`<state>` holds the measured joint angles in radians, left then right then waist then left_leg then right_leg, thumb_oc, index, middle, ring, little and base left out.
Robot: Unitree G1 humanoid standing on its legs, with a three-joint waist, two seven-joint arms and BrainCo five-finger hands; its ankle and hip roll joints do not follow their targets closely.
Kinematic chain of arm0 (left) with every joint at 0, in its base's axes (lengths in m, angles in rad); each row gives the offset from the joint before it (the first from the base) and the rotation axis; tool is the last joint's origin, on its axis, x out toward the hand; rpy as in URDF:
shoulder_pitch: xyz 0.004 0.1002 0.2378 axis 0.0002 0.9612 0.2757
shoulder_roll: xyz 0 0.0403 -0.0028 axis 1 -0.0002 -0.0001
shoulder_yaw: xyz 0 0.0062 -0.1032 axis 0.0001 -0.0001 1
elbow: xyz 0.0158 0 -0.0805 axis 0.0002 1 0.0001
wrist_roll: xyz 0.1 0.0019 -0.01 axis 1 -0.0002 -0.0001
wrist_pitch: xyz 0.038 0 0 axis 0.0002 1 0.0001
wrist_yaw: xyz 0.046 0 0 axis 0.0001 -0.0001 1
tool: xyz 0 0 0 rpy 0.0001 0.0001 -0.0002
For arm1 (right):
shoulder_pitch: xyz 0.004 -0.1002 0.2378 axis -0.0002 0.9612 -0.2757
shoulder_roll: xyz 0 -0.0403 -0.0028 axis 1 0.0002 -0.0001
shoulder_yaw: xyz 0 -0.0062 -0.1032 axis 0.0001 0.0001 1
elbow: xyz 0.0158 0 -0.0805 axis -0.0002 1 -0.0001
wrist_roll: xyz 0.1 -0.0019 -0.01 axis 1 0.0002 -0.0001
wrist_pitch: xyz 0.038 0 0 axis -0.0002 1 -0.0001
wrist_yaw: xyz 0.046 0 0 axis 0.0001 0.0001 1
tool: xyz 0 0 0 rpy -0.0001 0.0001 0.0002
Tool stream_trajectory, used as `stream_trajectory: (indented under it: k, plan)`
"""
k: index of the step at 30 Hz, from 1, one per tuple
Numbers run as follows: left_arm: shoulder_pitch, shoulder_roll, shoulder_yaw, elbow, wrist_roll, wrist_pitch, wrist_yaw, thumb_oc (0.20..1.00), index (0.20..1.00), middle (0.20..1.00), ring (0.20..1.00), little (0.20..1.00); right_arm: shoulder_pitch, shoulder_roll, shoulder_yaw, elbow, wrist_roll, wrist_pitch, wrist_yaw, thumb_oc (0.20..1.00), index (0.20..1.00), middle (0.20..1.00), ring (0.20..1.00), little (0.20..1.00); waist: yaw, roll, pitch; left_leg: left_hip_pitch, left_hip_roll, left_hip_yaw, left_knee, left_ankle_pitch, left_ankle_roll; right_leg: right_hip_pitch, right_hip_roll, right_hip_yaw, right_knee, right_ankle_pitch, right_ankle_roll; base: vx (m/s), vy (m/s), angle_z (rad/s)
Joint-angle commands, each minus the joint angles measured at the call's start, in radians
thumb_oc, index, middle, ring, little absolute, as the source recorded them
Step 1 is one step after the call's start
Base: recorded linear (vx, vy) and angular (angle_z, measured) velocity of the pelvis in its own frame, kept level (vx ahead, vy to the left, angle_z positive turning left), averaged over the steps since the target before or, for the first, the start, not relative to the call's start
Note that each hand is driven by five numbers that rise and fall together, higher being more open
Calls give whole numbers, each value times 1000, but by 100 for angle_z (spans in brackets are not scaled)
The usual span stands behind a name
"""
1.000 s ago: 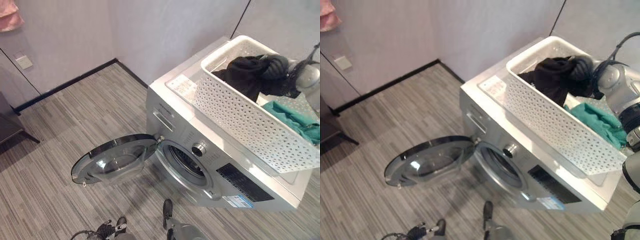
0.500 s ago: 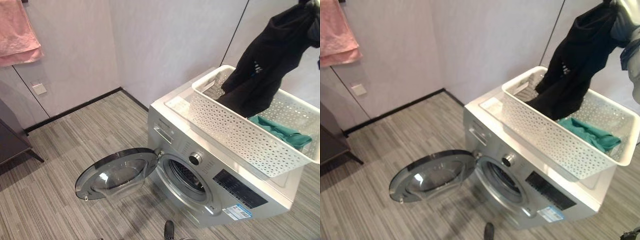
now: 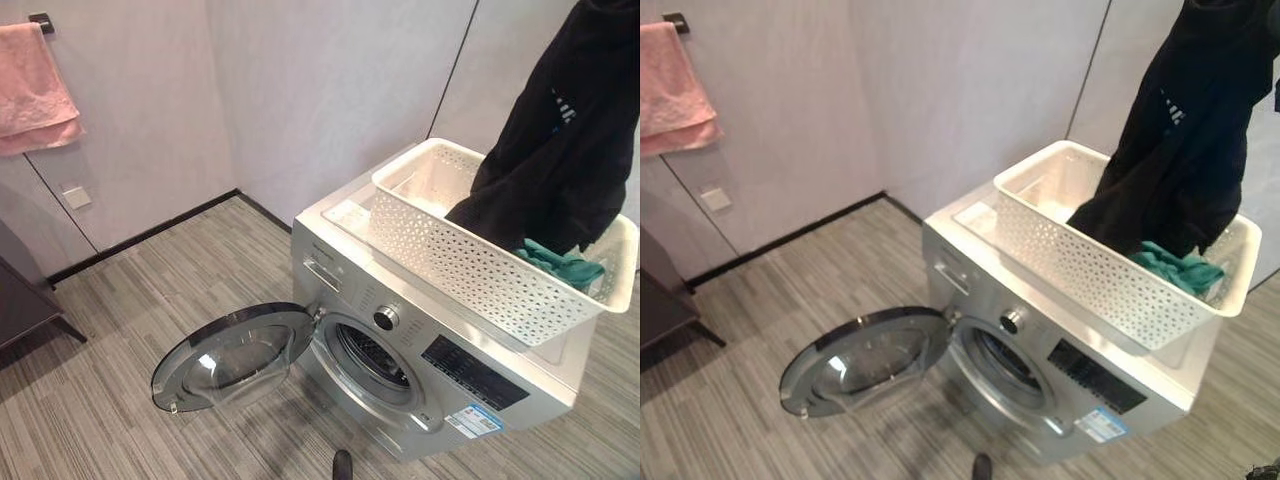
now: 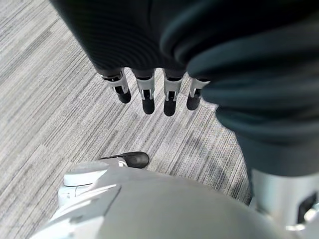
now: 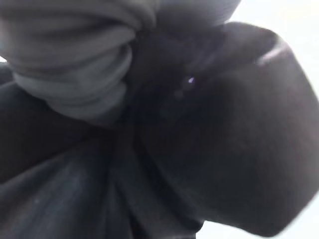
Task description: Grab the laundry basket,head to the washer,open it,put in the laundry and shut it.
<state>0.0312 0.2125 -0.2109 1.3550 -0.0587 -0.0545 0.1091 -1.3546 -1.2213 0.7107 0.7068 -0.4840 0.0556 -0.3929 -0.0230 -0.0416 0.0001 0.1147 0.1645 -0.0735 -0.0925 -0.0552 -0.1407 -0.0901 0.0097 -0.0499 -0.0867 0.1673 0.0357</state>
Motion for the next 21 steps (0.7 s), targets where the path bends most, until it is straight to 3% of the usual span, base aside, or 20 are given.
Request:
stream_trajectory:
  k: [1,6,15,18,21]
  plan:
    - [-28,49,-33,50,40,-15,23,1000,1000,1000,1000,1000,-140,-36,-26,41,39,23,-60,200,200,200,200,200,20,-67,0,60,-48,15,132,-177,99,-78,-123,68,137,-77,127,-10,75,-20]
    - [-24,52,-40,59,43,-18,21,1000,1000,1000,1000,1000,-289,-27,48,55,94,23,-69,200,200,200,200,200,10,-83,15,57,-113,35,218,-237,136,-80,-169,119,137,-30,157,-66,168,-20]
    - [-8,60,-56,76,71,-16,11,1000,1000,1000,1000,1000,-418,-68,55,-33,199,11,-89,200,200,200,200,200,-25,-98,33,61,-195,59,231,-257,191,-108,-219,159,138,17,177,-66,157,-20]
    - [-3,65,-40,82,66,-11,6,1000,1000,1000,1000,1000,-439,-83,48,-91,248,0,-84,200,200,200,200,200,-37,-92,47,74,-197,81,225,-248,202,-125,-220,135,177,19,173,-52,76,-31]
    - [-7,73,-31,76,79,-1,2,1000,1000,1000,1000,1000,-434,-120,15,-199,253,-12,-84,200,200,200,200,200,-44,-68,62,68,-187,103,210,-222,205,-122,-211,56,254,-40,145,-110,89,-35]
